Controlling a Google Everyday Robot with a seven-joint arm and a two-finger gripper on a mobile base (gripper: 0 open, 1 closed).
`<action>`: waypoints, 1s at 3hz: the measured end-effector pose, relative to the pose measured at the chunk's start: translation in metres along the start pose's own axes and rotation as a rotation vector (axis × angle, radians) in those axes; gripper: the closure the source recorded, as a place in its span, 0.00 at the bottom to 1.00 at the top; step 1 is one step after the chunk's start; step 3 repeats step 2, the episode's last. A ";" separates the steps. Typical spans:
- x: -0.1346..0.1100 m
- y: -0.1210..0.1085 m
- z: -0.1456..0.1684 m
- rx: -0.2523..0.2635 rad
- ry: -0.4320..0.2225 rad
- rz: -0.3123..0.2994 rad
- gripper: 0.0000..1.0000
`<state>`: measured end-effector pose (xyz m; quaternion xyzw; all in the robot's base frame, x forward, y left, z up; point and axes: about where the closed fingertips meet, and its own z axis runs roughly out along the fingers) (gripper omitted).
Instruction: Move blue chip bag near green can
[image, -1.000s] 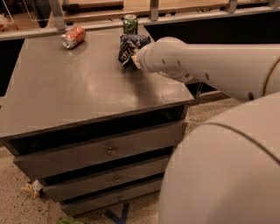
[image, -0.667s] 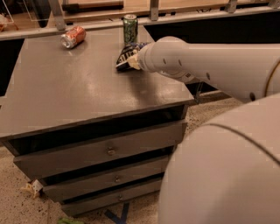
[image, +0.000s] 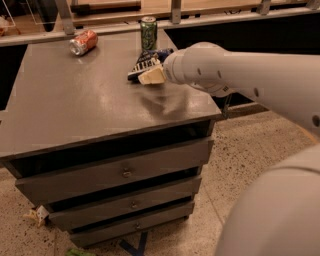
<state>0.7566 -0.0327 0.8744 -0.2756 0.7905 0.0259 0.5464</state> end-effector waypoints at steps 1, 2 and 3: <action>0.002 -0.009 -0.067 -0.029 -0.050 0.040 0.00; 0.002 -0.009 -0.067 -0.029 -0.050 0.040 0.00; 0.002 -0.009 -0.067 -0.029 -0.050 0.040 0.00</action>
Offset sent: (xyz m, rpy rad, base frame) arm -0.0825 -0.0572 0.0350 0.0939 -0.0255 0.0288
